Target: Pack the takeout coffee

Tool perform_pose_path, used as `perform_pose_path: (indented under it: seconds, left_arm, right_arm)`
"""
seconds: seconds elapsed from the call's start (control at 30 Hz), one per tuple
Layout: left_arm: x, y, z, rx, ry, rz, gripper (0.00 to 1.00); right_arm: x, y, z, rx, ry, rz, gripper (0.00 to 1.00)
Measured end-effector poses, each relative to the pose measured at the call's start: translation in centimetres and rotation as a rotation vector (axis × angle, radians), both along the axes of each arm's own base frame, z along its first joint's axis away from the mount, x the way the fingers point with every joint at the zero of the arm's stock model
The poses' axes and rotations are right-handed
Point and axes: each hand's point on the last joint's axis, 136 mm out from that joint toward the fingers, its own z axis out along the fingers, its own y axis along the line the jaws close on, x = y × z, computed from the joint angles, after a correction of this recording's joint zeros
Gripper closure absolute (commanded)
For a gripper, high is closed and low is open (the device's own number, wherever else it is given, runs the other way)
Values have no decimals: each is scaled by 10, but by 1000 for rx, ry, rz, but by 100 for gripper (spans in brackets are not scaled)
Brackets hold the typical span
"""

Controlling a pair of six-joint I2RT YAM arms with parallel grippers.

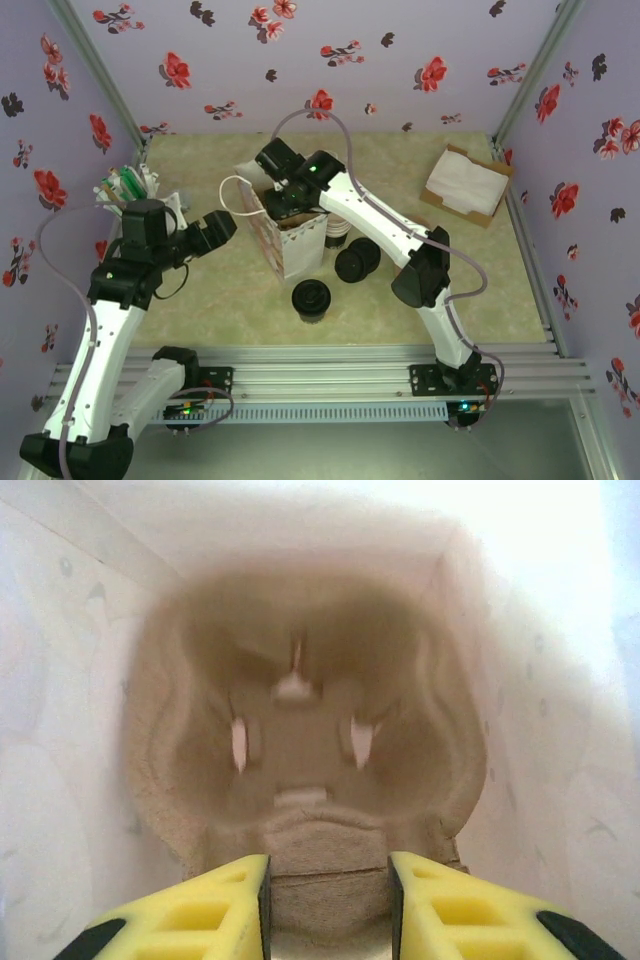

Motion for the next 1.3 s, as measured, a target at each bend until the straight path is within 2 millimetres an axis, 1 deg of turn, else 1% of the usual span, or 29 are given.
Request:
perform_pose_path:
  seconds: [0.2,0.4,0.57,0.7,0.8,1.03,1.3]
  left_arm:
    - [3,-5,-2,1,6,-16,17]
    - [3,-5,-2,3,2,-13,16]
    - [1,1,7,8,-38,15,11]
    - [-3,7,15,11,-77,41,10]
    - [-4,9,15,16,-87,53,10]
    - [-3,11,7,23,-69,65,10]
    - [-2,12,5,18,-65,73,10]
  right_arm:
    - [4,-2,-1,-10,-19,-12,66]
    - [6,-4,-4,-22,-28,-20,67]
    - [3,-4,-9,-36,-22,-16,66]
    - [-2,0,-15,-50,-15,-4,67]
    - [-5,3,-23,-68,-11,-1,66]
    - [-7,4,-52,-125,22,-4,66]
    - [-6,4,-66,-148,38,-3,64]
